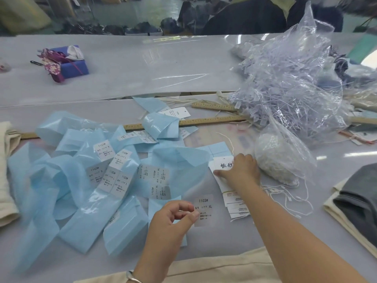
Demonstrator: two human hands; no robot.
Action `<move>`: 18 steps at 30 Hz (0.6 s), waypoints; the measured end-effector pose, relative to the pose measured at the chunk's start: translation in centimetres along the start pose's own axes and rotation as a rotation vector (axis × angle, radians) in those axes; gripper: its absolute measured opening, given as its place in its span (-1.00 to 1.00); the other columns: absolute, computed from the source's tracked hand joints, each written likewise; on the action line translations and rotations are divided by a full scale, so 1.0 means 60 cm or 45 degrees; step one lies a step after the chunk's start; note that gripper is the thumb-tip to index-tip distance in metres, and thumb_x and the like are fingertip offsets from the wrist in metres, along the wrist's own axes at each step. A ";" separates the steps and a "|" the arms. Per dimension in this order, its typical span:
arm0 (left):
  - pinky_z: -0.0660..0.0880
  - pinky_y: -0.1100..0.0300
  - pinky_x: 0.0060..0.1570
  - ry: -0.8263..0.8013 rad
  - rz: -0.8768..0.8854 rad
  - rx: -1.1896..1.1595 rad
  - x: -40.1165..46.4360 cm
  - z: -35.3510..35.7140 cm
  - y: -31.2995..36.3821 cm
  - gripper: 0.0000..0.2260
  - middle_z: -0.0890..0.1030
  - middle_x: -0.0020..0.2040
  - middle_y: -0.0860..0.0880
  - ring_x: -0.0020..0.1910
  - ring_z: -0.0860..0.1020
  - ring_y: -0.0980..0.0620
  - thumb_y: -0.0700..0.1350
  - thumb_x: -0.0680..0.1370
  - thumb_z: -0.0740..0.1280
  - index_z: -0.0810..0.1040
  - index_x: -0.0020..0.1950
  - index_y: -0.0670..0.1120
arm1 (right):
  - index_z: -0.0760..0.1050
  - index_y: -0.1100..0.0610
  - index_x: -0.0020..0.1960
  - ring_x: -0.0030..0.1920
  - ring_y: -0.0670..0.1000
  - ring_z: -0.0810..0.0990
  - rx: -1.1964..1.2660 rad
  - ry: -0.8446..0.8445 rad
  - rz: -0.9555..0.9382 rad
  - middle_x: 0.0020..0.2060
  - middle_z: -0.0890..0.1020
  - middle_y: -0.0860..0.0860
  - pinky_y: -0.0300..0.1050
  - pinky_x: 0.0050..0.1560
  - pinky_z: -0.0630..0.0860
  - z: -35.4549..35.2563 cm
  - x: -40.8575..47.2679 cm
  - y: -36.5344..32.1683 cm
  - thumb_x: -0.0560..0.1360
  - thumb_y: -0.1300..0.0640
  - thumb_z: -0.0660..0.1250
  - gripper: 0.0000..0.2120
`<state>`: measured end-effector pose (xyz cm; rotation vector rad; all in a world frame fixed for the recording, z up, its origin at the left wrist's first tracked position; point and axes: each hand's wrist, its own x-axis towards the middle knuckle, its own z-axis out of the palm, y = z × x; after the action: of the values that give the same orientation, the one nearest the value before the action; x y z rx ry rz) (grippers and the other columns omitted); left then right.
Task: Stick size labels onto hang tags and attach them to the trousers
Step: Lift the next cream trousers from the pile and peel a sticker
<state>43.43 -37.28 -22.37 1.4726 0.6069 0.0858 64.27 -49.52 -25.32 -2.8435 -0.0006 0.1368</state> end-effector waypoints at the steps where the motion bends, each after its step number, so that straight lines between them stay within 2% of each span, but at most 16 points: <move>1: 0.38 0.24 -0.10 0.002 0.003 -0.002 0.000 -0.003 0.000 -0.88 0.59 -0.28 0.20 -0.27 0.53 0.26 -0.13 0.44 0.49 0.66 -0.23 0.10 | 0.41 0.12 0.21 0.23 0.11 0.41 0.058 0.027 0.001 0.16 0.46 0.08 -0.02 0.12 0.41 0.004 -0.002 -0.001 0.24 -0.27 0.53 -0.28; 4: 0.41 0.22 -0.07 0.016 0.000 -0.003 0.002 -0.006 0.000 -0.91 0.61 -0.30 0.14 -0.24 0.56 0.23 -0.07 0.42 0.52 0.66 -0.20 0.11 | 0.34 0.13 0.27 0.25 0.14 0.37 0.198 0.072 -0.005 0.20 0.43 0.11 0.00 0.13 0.39 0.014 -0.009 -0.002 0.25 -0.15 0.57 -0.25; 6: 0.42 0.21 -0.08 0.036 -0.007 -0.008 0.002 -0.008 -0.001 -0.90 0.60 -0.33 0.12 -0.27 0.55 0.23 -0.09 0.42 0.52 0.67 -0.19 0.11 | 0.28 0.14 0.36 0.28 0.16 0.34 0.233 0.073 -0.003 0.24 0.40 0.12 0.02 0.15 0.38 0.018 -0.010 -0.003 0.25 -0.13 0.58 -0.16; 8: 0.41 0.21 -0.09 0.034 -0.007 -0.014 0.000 -0.009 0.000 -0.91 0.60 -0.35 0.12 -0.28 0.55 0.23 -0.04 0.38 0.54 0.67 -0.20 0.12 | 0.24 0.13 0.42 0.29 0.16 0.32 0.223 0.087 -0.010 0.25 0.39 0.13 0.01 0.18 0.37 0.021 -0.010 -0.003 0.26 -0.13 0.58 -0.11; 11: 0.42 0.21 -0.08 0.005 -0.006 -0.024 -0.003 -0.011 0.001 -0.86 0.62 -0.31 0.10 -0.25 0.56 0.22 0.06 0.27 0.47 0.66 -0.19 0.12 | 0.35 0.12 0.34 0.22 0.14 0.36 0.106 0.164 -0.072 0.16 0.42 0.10 -0.02 0.13 0.37 0.027 -0.011 -0.001 0.29 -0.17 0.53 -0.25; 14: 0.41 0.22 -0.11 0.014 -0.015 -0.012 -0.004 -0.014 0.000 -0.91 0.62 -0.32 0.09 -0.28 0.54 0.23 -0.05 0.38 0.54 0.66 -0.19 0.12 | 0.32 0.08 0.38 0.23 0.12 0.37 0.028 0.181 -0.118 0.17 0.42 0.07 -0.02 0.11 0.36 0.034 -0.016 0.006 0.35 -0.22 0.46 -0.27; 16: 0.41 0.22 -0.12 0.033 -0.023 0.007 -0.003 -0.015 -0.001 -0.89 0.62 -0.32 0.07 -0.31 0.53 0.23 -0.11 0.44 0.49 0.66 -0.19 0.12 | 0.36 0.07 0.36 0.24 0.11 0.38 0.088 0.176 -0.132 0.17 0.45 0.05 -0.01 0.12 0.35 0.039 -0.017 0.013 0.38 -0.20 0.45 -0.34; 18: 0.40 0.22 -0.15 0.050 -0.030 0.011 -0.003 -0.015 0.000 -0.89 0.62 -0.31 0.05 -0.32 0.52 0.24 -0.11 0.44 0.48 0.66 -0.18 0.12 | 0.50 0.07 0.17 0.15 0.10 0.47 0.332 0.204 -0.123 0.04 0.54 0.02 0.02 0.11 0.40 0.040 -0.019 0.021 0.40 -0.09 0.46 -0.58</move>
<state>42.86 -36.52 -22.30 1.4744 0.6567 0.0940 62.88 -50.04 -27.86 -2.5797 -0.0799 -0.1042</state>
